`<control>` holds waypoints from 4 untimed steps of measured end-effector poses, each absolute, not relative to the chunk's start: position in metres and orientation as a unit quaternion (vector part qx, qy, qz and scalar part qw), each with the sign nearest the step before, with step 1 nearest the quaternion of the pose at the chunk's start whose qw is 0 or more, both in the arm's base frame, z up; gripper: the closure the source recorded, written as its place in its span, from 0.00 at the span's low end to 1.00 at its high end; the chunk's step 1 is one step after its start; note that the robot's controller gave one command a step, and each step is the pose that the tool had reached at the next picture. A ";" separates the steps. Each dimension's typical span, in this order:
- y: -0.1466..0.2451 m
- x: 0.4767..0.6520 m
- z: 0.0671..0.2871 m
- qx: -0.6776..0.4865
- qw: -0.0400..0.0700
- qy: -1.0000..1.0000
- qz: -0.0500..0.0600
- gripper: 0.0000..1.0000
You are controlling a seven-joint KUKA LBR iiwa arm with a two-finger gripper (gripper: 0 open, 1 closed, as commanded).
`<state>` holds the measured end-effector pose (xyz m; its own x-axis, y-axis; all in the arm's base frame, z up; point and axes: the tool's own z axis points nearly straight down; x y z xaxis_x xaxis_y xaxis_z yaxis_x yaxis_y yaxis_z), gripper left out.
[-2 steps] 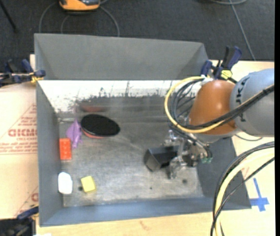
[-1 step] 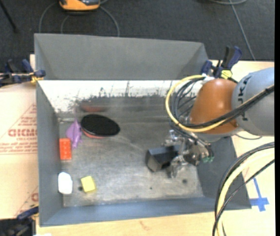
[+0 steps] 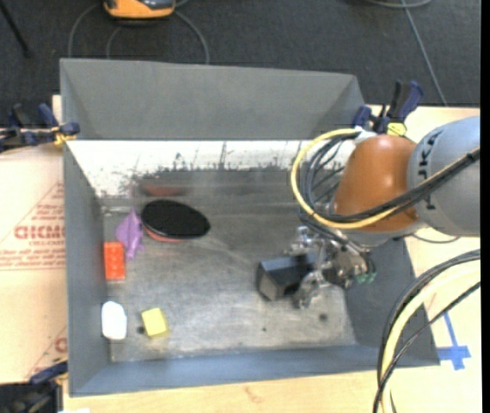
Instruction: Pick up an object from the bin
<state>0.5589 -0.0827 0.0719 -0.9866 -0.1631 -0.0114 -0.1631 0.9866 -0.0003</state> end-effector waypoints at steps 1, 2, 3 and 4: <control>-0.083 0.556 0.080 -0.081 0.000 0.997 0.001 1.00; -0.083 0.554 0.100 -0.081 -0.005 0.997 0.001 1.00; -0.084 0.555 0.123 -0.081 -0.003 0.997 0.000 1.00; -0.084 0.556 0.142 -0.080 0.000 0.997 -0.001 1.00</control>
Offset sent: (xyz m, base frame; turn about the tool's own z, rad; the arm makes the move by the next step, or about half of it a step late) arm 0.0001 0.0001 0.0439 0.0000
